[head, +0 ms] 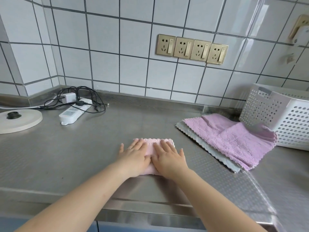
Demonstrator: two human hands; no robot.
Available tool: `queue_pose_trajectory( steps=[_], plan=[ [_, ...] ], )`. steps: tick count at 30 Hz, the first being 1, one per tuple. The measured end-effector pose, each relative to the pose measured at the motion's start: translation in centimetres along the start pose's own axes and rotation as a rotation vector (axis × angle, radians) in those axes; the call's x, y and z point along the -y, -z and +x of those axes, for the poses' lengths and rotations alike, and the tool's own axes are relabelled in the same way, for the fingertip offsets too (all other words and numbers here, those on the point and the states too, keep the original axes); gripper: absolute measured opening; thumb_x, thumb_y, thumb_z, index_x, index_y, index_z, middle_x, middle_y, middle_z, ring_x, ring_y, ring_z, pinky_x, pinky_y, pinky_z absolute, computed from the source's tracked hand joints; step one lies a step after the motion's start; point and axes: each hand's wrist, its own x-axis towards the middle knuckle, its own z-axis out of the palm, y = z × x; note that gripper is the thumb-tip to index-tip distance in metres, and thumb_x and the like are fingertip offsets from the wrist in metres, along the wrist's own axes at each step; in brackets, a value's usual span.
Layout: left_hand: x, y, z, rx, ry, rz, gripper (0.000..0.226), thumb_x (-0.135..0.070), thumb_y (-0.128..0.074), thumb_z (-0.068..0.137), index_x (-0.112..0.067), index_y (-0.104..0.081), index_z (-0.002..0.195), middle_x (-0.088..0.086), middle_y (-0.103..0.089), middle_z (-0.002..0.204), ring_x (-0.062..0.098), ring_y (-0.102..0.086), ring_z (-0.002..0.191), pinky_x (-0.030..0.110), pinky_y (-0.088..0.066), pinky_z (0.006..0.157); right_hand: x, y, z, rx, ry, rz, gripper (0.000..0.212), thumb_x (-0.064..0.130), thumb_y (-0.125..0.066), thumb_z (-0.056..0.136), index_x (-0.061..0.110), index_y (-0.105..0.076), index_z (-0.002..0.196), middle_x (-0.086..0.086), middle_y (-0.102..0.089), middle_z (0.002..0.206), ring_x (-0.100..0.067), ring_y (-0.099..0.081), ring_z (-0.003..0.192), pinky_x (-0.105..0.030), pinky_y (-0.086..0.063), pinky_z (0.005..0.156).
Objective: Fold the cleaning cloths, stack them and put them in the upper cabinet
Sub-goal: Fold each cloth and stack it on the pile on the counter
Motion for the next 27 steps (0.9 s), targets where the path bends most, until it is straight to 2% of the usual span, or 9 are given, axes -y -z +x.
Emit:
queue_pose_trajectory(
  steps=[7, 9, 11, 13, 15, 17, 22, 25, 27],
  plan=[
    [0.4, 0.0, -0.2, -0.004, -0.002, 0.013, 0.058, -0.042, -0.02, 0.098, -0.02, -0.006, 0.149, -0.006, 0.006, 0.158, 0.009, 0.005, 0.145, 0.051, 0.004, 0.116, -1.7, 0.6, -0.7, 0.073, -0.076, -0.013, 0.056, 0.054, -0.018, 0.096, 0.033, -0.012, 0.148, 0.006, 0.003, 0.159, -0.017, -0.002, 0.147, -0.06, -0.003, 0.112],
    [0.4, 0.3, -0.3, -0.063, -0.039, 0.053, 0.056, -0.041, -0.022, 0.098, -0.018, -0.016, 0.148, -0.005, -0.003, 0.159, 0.01, -0.001, 0.145, 0.05, 0.001, 0.117, -1.7, 0.7, -0.9, 0.068, -0.067, -0.025, 0.055, 0.053, -0.018, 0.097, 0.031, -0.014, 0.147, 0.005, 0.0, 0.159, -0.019, -0.006, 0.146, -0.061, -0.004, 0.111],
    [0.6, 0.6, -1.3, -0.184, -0.203, 0.077, 0.055, -0.041, -0.019, 0.093, -0.017, -0.038, 0.139, -0.002, -0.027, 0.153, 0.013, -0.018, 0.143, 0.046, -0.009, 0.118, -1.6, 1.1, -1.2, 0.038, -0.046, -0.034, 0.053, 0.054, -0.022, 0.096, 0.03, -0.024, 0.144, 0.003, -0.011, 0.158, -0.022, -0.016, 0.144, -0.061, -0.007, 0.111],
    [0.7, 1.2, -2.7, -0.218, -0.44, 0.047, 0.06, -0.041, -0.016, 0.087, -0.017, -0.048, 0.133, -0.002, -0.042, 0.145, 0.014, -0.03, 0.138, 0.033, -0.015, 0.118, -1.9, 2.0, -2.2, -0.041, -0.009, -0.016, 0.052, 0.056, -0.032, 0.094, 0.034, -0.031, 0.142, 0.005, -0.024, 0.154, -0.018, -0.03, 0.139, -0.055, -0.01, 0.114],
    [0.8, 1.3, -3.8, -0.159, -0.567, 0.052, 0.05, -0.036, -0.029, 0.095, -0.019, -0.04, 0.14, -0.003, -0.036, 0.149, 0.012, -0.027, 0.14, 0.022, -0.011, 0.115, -3.0, 2.6, -3.8, -0.102, 0.055, -0.03, 0.053, 0.057, -0.041, 0.091, 0.04, -0.033, 0.141, 0.012, -0.031, 0.15, -0.007, -0.035, 0.135, -0.049, -0.012, 0.116],
    [1.1, 0.9, -4.0, -0.155, -0.622, 0.085, 0.047, -0.029, -0.04, 0.097, -0.02, -0.034, 0.143, -0.004, -0.03, 0.152, 0.012, -0.023, 0.141, 0.02, -0.009, 0.115, -4.1, 2.8, -5.4, -0.082, 0.106, -0.056, 0.054, 0.055, -0.048, 0.089, 0.045, -0.034, 0.14, 0.017, -0.032, 0.148, -0.003, -0.038, 0.132, -0.048, -0.01, 0.117],
    [1.8, 0.1, -2.9, -0.231, -0.654, 0.135, 0.049, -0.017, -0.028, 0.093, -0.016, -0.042, 0.139, 0.001, -0.04, 0.147, 0.019, -0.037, 0.136, 0.025, -0.015, 0.113, -5.0, 1.3, -5.9, -0.23, 0.226, -0.035, 0.04, 0.03, -0.059, 0.084, 0.036, -0.06, 0.123, 0.008, -0.058, 0.131, -0.012, -0.062, 0.112, -0.061, -0.032, 0.106],
    [2.5, -0.1, -2.4, -0.248, -0.647, 0.173, 0.054, -0.023, -0.018, 0.091, -0.016, -0.042, 0.139, 0.002, -0.041, 0.147, 0.02, -0.039, 0.135, 0.026, -0.013, 0.11, -4.2, 1.0, -4.9, -0.254, 0.219, -0.007, 0.039, 0.024, -0.058, 0.083, 0.033, -0.063, 0.121, 0.004, -0.06, 0.129, -0.015, -0.063, 0.11, -0.059, -0.032, 0.107],
    [3.6, 0.0, -1.9, -0.267, -0.628, 0.18, 0.047, -0.019, -0.026, 0.096, -0.018, -0.04, 0.14, 0.0, -0.038, 0.148, 0.018, -0.037, 0.136, 0.024, -0.013, 0.111, -3.5, 0.9, -3.8, -0.268, 0.245, -0.013, 0.038, 0.025, -0.056, 0.083, 0.032, -0.063, 0.12, 0.003, -0.062, 0.127, -0.015, -0.065, 0.107, -0.06, -0.036, 0.104]
  ],
)
